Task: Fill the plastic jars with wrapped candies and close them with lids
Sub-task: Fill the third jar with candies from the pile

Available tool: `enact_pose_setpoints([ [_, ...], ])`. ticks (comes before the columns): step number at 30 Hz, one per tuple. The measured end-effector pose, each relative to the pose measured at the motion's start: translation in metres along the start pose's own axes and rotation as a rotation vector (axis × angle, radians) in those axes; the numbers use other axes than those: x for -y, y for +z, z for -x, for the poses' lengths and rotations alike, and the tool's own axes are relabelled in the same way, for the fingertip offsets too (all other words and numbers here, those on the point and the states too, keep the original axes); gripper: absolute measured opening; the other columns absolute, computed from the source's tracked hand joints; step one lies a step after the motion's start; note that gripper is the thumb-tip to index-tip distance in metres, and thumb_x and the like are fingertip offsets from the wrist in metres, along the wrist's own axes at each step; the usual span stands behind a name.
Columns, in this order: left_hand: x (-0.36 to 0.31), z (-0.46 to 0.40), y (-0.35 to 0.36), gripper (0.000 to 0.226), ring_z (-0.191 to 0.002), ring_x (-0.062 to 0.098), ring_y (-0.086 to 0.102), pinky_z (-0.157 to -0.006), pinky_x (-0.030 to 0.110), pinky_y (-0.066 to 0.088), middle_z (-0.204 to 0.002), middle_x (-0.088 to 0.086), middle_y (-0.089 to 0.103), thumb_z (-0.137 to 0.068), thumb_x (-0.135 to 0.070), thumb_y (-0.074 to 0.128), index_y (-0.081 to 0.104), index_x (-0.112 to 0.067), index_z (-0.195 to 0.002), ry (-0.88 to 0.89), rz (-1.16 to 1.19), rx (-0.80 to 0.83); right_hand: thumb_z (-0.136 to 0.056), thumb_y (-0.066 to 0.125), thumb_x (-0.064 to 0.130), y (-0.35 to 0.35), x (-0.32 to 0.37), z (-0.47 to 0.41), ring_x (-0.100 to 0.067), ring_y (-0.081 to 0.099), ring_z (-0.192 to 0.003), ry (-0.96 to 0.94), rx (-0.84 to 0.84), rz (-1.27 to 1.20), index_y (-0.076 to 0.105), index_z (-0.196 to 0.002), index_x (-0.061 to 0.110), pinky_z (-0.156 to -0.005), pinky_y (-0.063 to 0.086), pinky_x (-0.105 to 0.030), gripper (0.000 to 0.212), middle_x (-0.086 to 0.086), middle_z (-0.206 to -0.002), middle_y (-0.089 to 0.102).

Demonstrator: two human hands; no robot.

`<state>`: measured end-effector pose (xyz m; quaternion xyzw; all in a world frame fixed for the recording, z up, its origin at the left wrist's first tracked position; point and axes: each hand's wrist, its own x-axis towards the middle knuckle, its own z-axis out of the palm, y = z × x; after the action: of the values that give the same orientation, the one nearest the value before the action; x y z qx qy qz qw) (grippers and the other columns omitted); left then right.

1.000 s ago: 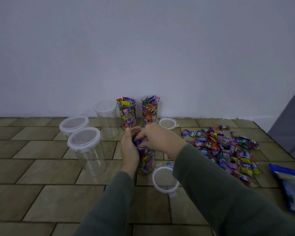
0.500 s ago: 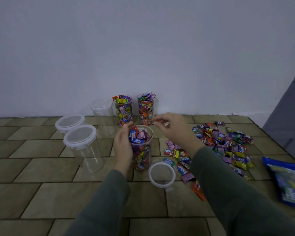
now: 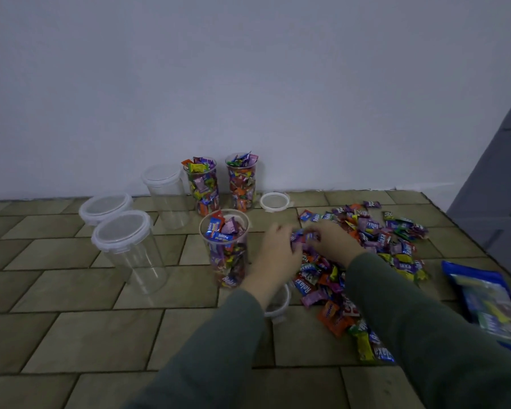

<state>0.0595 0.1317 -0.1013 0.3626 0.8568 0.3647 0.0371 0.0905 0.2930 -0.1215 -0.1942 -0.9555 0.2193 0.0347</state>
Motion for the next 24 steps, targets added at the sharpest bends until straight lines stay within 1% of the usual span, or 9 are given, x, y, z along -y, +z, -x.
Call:
enact_pose_setpoints([
  [2,0.013,-0.004,0.021,0.042,-0.126,0.027,0.041,-0.105,0.037,0.037,-0.136,0.008,0.040,-0.096,-0.019,0.052,0.046,-0.014,-0.136,-0.165,-0.080,0.142,-0.094,0.057,0.020,0.002,-0.004,-0.004,-0.023,0.048,-0.125,0.001,0.041,0.062,0.061,-0.126,0.021,-0.105,0.040,-0.037,0.031,-0.008,-0.138,0.047],
  [3,0.017,-0.005,0.028,0.045,-0.128,0.028,0.038,-0.107,0.039,0.036,-0.139,0.009,0.038,-0.096,-0.019,0.052,0.043,-0.014,-0.139,-0.194,-0.118,0.169,-0.094,0.058,0.022,0.002,-0.005,-0.007,-0.023,0.044,-0.128,-0.005,0.051,0.089,0.059,-0.128,0.022,-0.107,0.038,-0.037,0.033,-0.007,-0.141,0.044],
  [7,0.025,-0.022,0.040,0.050,-0.129,0.030,0.036,-0.110,0.039,0.033,-0.145,0.010,0.037,-0.094,-0.025,0.056,0.041,-0.015,-0.141,-0.176,-0.245,0.212,-0.093,0.060,0.034,0.003,-0.008,-0.021,-0.024,0.034,-0.137,-0.036,0.150,0.189,0.044,-0.142,0.019,-0.112,0.031,-0.038,0.054,-0.007,-0.150,0.036],
  [9,0.027,-0.031,0.044,0.057,-0.131,0.031,0.035,-0.110,0.038,0.031,-0.147,0.011,0.035,-0.093,-0.030,0.059,0.037,-0.014,-0.143,-0.181,-0.275,0.255,-0.092,0.060,0.038,0.006,-0.010,-0.028,-0.026,0.034,-0.137,-0.051,0.205,0.259,0.040,-0.146,0.018,-0.113,0.031,-0.039,0.060,-0.008,-0.149,0.037],
  [11,0.031,-0.039,0.049,0.065,-0.135,0.032,0.030,-0.111,0.039,0.029,-0.150,0.013,0.030,-0.094,-0.030,0.059,0.028,-0.015,-0.149,-0.219,-0.285,0.293,-0.093,0.059,0.034,0.011,-0.011,-0.033,-0.027,0.042,-0.130,-0.074,0.186,0.312,0.044,-0.143,0.018,-0.108,0.037,-0.040,0.055,-0.011,-0.140,0.047],
  [13,0.035,-0.047,0.054,0.057,-0.134,0.032,0.030,-0.110,0.038,0.029,-0.150,0.013,0.031,-0.098,-0.024,0.051,0.028,-0.016,-0.150,-0.223,-0.331,0.295,-0.095,0.055,0.022,0.017,-0.011,-0.039,-0.027,0.052,-0.119,-0.083,0.138,0.351,0.053,-0.135,0.017,-0.100,0.044,-0.037,0.041,-0.012,-0.128,0.057],
  [16,0.038,-0.051,0.055,0.042,-0.126,0.030,0.040,-0.104,0.035,0.034,-0.142,0.013,0.040,-0.099,-0.011,0.039,0.044,-0.012,-0.141,-0.200,-0.348,0.230,-0.093,0.055,0.012,0.023,-0.013,-0.044,-0.026,0.057,-0.111,-0.084,0.092,0.358,0.059,-0.126,0.016,-0.090,0.048,-0.033,0.034,-0.012,-0.122,0.059],
  [20,0.041,-0.052,0.055,0.034,-0.118,0.029,0.045,-0.101,0.034,0.040,-0.134,0.014,0.042,-0.096,-0.010,0.043,0.052,-0.011,-0.129,-0.216,-0.329,0.189,-0.093,0.052,0.003,0.024,-0.019,-0.045,-0.026,0.056,-0.116,-0.106,0.037,0.284,0.055,-0.129,0.011,-0.095,0.049,-0.036,0.037,-0.013,-0.125,0.057],
  [24,0.038,-0.053,0.056,0.033,-0.118,0.030,0.045,-0.100,0.033,0.038,-0.133,0.016,0.040,-0.097,-0.009,0.043,0.049,-0.008,-0.129,-0.272,-0.343,0.185,-0.094,0.051,0.002,0.022,-0.024,-0.046,-0.025,0.055,-0.118,-0.097,0.016,0.191,0.052,-0.131,0.011,-0.095,0.048,-0.033,0.038,-0.012,-0.128,0.058],
])
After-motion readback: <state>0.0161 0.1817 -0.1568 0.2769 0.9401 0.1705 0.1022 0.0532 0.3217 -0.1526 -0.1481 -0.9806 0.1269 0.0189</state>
